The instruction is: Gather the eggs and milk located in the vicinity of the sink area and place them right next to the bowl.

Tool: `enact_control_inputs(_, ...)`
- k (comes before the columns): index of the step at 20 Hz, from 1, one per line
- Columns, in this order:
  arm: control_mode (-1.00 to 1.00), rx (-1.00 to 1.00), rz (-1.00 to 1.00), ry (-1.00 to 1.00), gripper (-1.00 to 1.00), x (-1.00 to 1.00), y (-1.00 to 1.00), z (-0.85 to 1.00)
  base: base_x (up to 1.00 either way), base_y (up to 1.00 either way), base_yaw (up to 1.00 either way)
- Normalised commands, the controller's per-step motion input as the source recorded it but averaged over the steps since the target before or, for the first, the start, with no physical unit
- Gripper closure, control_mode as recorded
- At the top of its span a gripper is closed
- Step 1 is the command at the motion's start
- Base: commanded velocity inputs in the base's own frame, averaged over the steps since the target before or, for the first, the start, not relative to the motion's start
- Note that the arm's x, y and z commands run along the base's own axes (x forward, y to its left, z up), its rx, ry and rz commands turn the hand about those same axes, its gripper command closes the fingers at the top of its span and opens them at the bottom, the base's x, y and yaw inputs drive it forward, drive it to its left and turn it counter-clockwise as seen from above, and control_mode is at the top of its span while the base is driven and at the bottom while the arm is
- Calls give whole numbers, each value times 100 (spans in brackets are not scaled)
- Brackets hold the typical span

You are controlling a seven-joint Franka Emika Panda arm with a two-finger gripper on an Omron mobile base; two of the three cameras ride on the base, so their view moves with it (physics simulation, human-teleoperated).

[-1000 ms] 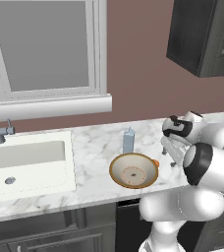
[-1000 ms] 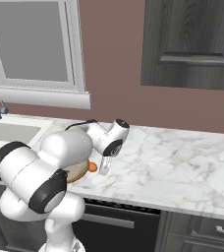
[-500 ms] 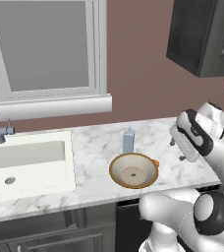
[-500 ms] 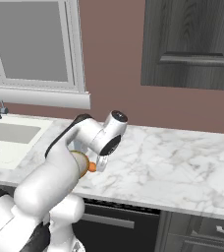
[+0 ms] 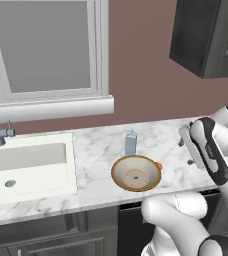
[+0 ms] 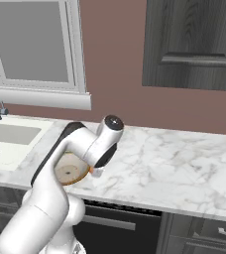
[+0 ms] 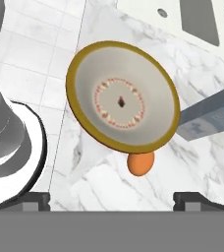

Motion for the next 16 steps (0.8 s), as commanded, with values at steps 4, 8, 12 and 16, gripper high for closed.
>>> enact_control_inputs(4, -100, 0, 0, 0, -100, 0, 0, 0, 0, 0, 0)
enact_control_inputs(8, 100, 0, 0, 0, -100, 0, 0, 0, 0, 0, 0)
enact_control_inputs(12, 100, 0, 0, 0, -100, 0, 0, 0, -35, -9, 0)
enact_control_inputs(16, 100, 0, 0, 0, -100, 0, 0, 0, -61, -23, 0)
